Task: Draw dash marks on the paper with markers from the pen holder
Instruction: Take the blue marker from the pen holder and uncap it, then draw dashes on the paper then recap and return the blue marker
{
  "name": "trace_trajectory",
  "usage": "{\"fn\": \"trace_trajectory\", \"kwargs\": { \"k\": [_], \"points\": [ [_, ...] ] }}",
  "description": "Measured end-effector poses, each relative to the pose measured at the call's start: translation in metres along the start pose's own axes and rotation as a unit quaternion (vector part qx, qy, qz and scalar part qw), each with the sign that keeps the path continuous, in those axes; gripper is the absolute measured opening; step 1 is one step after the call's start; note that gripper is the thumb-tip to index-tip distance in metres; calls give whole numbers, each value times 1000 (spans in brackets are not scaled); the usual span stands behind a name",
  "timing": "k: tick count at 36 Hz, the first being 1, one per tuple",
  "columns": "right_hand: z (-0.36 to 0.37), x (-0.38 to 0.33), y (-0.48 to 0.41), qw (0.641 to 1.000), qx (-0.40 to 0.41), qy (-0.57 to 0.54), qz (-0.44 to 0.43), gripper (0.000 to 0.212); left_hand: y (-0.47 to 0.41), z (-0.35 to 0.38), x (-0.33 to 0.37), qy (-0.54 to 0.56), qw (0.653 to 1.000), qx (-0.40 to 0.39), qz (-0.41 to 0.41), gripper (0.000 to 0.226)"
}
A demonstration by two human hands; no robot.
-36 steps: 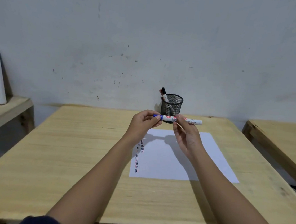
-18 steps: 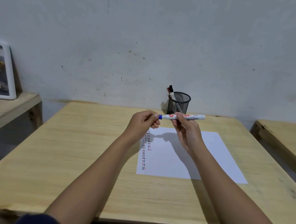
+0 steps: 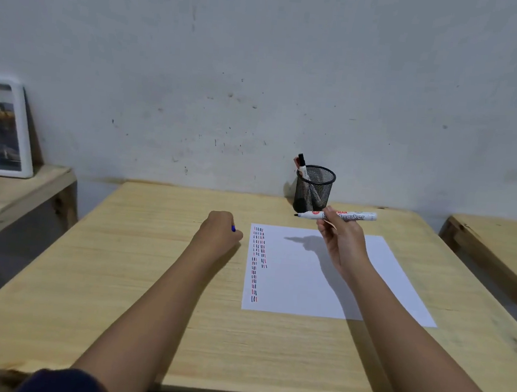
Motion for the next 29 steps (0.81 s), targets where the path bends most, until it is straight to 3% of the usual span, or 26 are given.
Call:
{"fn": "trace_trajectory", "kwargs": {
  "k": [14,20,23,29],
  "points": [
    [9,11,2,999,1,45,14,16,-6,17,0,17,1000,-15,12,12],
    [9,12,8,999,8,13,29,14,6,13,4,19,999,31,36,42],
    [11,13,13,1000,-3,8,26,16,22,8,6,47,996,52,56,45],
    [15,20,29,993,-15,117,-20,10,65,23,14,93,980,-89,152,40]
  ]
}}
Point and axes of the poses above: each hand's wrist, its own y-axis away from the middle knuckle, its own z-axis out of the palm, x = y × z, the point moved 8 cm from there along -y, towards the middle knuckle, and after that the axes turned 2 degrees about x, right-handed, at the moved point
